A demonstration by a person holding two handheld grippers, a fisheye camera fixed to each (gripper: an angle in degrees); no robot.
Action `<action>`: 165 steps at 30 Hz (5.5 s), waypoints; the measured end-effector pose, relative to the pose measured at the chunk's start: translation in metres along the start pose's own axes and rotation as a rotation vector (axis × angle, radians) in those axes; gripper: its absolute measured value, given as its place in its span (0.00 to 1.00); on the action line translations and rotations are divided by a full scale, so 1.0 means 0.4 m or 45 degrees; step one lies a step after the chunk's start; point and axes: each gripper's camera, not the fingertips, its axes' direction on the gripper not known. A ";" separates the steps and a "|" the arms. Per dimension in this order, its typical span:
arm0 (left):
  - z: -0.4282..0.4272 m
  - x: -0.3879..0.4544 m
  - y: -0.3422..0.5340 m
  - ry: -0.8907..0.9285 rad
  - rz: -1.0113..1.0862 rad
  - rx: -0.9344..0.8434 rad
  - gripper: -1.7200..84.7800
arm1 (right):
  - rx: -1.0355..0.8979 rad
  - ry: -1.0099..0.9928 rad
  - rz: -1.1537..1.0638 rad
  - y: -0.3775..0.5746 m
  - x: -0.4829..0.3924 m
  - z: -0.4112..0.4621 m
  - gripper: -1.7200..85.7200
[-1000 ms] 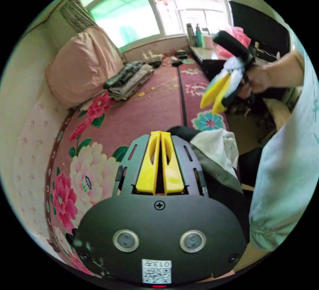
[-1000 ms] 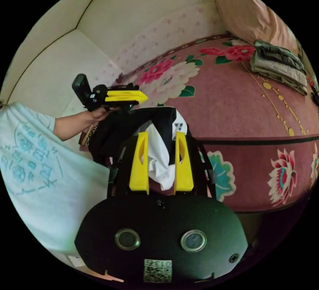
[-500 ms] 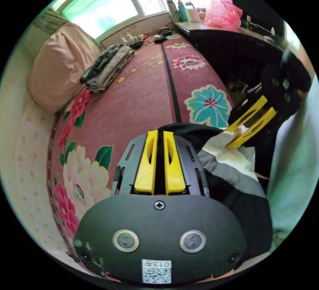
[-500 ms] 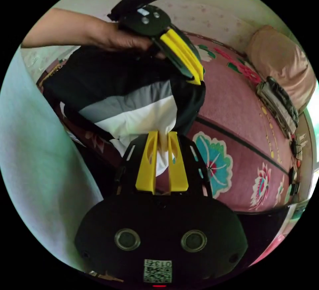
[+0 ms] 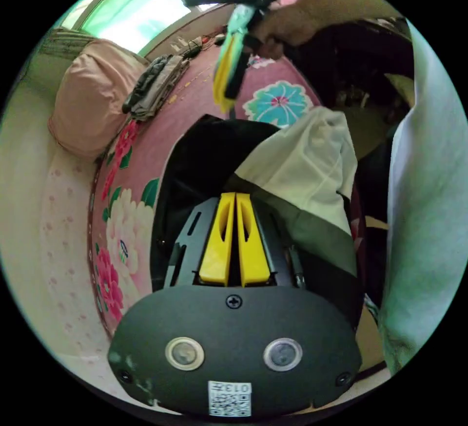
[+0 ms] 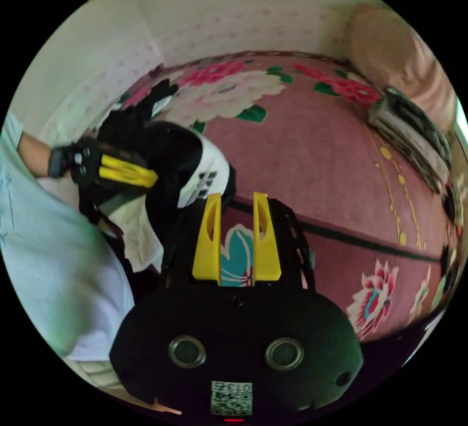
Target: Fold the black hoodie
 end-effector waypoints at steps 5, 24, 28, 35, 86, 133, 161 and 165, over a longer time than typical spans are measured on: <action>-0.132 -0.206 -0.091 -0.217 -0.289 0.290 0.11 | -0.102 -0.055 -0.254 -0.026 -0.035 0.102 0.15; 0.168 -0.478 -0.131 0.630 -0.623 -0.023 0.23 | -0.141 -0.077 -0.419 -0.049 -0.138 0.268 0.12; 0.134 -0.495 -0.122 0.524 -0.650 0.023 0.24 | 0.083 -0.120 -0.133 -0.072 -0.103 0.224 0.10; 0.161 -0.431 -0.087 0.349 -0.619 0.118 0.20 | 0.162 -0.206 0.135 -0.059 -0.075 0.387 0.06; 0.034 -0.366 0.844 0.251 -1.727 0.125 0.19 | 0.129 -0.216 0.239 0.037 -0.025 0.509 0.18; 0.304 -1.398 0.183 1.063 -1.273 1.035 0.13 | 0.730 -0.213 0.409 0.124 1.295 0.092 0.10; 0.992 -1.943 -0.530 1.303 -1.465 0.826 0.16 | 0.649 0.053 0.735 -0.173 2.539 0.328 0.14; 0.868 -1.857 -0.377 1.206 -1.538 0.994 0.22 | 0.974 -0.265 0.861 -0.064 2.525 0.207 0.12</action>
